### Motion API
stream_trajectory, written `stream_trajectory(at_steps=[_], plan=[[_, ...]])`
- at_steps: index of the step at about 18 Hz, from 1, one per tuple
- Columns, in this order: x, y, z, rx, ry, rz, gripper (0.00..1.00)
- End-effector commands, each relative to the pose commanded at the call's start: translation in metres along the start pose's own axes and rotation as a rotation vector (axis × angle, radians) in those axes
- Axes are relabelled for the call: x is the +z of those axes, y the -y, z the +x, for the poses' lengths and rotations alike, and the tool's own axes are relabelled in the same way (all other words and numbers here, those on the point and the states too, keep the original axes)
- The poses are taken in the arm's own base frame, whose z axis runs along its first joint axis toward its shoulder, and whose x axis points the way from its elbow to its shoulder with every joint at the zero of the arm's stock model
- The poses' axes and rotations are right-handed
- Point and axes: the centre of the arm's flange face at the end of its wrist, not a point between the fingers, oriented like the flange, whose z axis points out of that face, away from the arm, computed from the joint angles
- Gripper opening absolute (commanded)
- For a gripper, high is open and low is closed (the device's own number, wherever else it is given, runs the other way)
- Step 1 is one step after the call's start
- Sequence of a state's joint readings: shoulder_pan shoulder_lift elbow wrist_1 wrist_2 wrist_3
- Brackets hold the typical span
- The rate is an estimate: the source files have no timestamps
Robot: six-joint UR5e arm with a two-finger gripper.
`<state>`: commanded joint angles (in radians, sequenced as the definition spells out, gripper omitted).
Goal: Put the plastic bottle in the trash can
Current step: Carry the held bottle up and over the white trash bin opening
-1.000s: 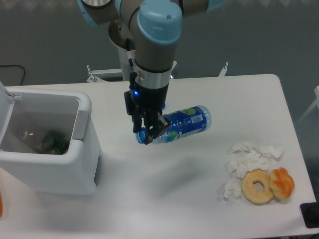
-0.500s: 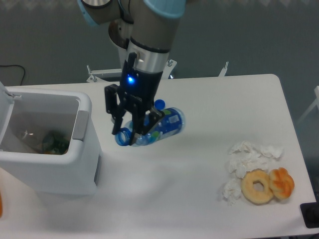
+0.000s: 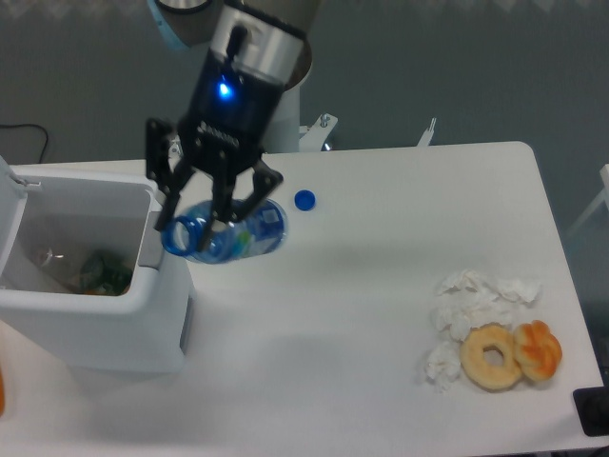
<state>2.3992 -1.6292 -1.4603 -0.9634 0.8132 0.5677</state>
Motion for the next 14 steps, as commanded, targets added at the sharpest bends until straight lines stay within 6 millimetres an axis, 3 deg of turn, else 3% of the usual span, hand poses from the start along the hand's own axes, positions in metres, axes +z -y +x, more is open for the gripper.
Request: stream_trajectory(at_steps=[3, 9, 14], plan=[[-0.015, 0.009, 0.018, -0.021, -0.014, 0.033, 0.04], [-0.021, 0.019, 0.042, -0.042, -0.095, 0.081, 0.04], [-0.006, 0.026, 0.069, -0.001, -0.173, 0.102, 0.04]])
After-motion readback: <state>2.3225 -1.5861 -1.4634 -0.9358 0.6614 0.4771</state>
